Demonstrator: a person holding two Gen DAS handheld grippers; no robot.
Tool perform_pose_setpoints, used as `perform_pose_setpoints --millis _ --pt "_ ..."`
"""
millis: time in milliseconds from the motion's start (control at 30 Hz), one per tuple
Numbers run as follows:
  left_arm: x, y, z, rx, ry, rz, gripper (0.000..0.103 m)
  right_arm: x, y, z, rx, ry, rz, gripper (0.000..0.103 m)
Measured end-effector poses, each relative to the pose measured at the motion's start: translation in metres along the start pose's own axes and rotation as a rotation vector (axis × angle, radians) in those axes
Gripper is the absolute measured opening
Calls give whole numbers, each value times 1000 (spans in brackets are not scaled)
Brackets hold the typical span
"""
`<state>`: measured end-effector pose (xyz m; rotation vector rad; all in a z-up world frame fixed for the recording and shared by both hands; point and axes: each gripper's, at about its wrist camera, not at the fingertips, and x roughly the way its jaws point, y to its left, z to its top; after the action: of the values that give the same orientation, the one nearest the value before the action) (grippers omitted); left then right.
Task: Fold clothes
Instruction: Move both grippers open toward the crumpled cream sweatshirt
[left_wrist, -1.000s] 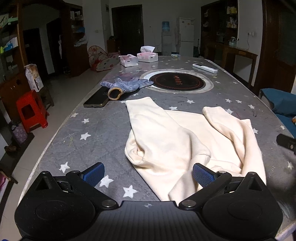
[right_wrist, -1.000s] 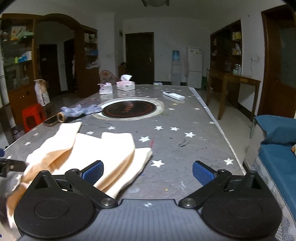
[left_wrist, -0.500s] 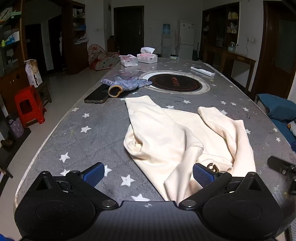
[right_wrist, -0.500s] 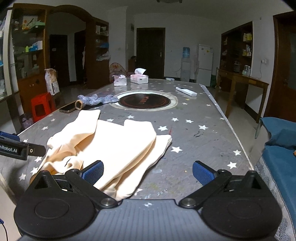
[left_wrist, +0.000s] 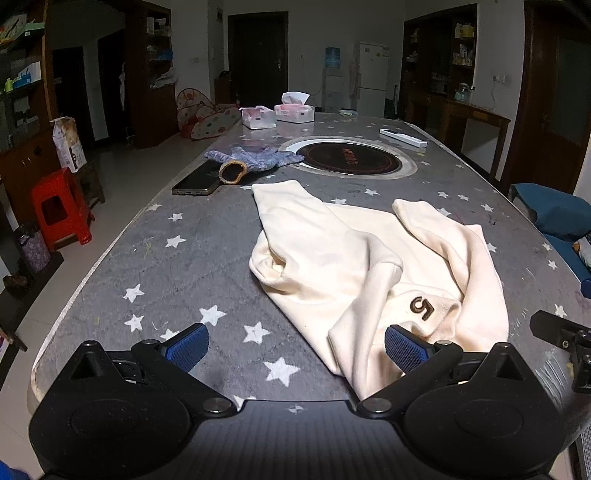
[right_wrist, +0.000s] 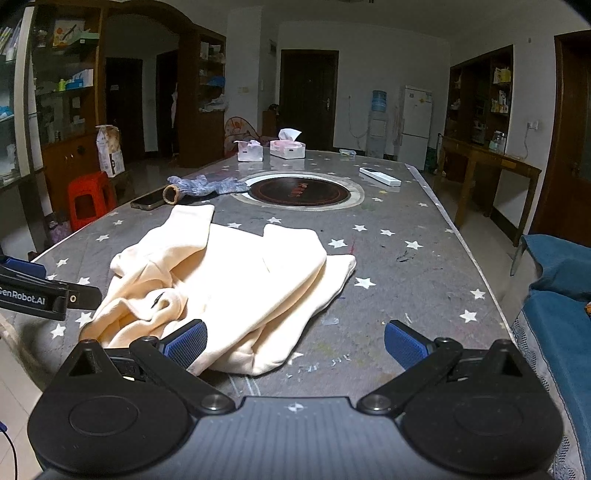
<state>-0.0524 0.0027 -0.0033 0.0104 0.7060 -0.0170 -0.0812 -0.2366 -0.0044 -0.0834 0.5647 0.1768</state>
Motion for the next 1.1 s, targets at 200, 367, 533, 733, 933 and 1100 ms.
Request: perform_pose_setpoints --millis 200,367,533,733,933,1100 --pt "-2 -6 -9 7 6 -2 103 -5 2 -8 -5 -1 -6 103" --pt "-6 -10 -14 13 4 0 103 -9 0 -13 16 -2 2 103" --pt "-10 -12 -18 18 -4 8 103 -13 2 -16 14 -10 8 103" --pt "-17 -13 -24 24 -13 20 103 -19 7 -19 5 -23 13 103" --pt "-24 -14 -26 30 -28 27 103 -26 8 -19 -5 -35 12 103" --pt "-30 -16 -28 38 -41 32 103 -31 10 -18 -12 -49 12 103"
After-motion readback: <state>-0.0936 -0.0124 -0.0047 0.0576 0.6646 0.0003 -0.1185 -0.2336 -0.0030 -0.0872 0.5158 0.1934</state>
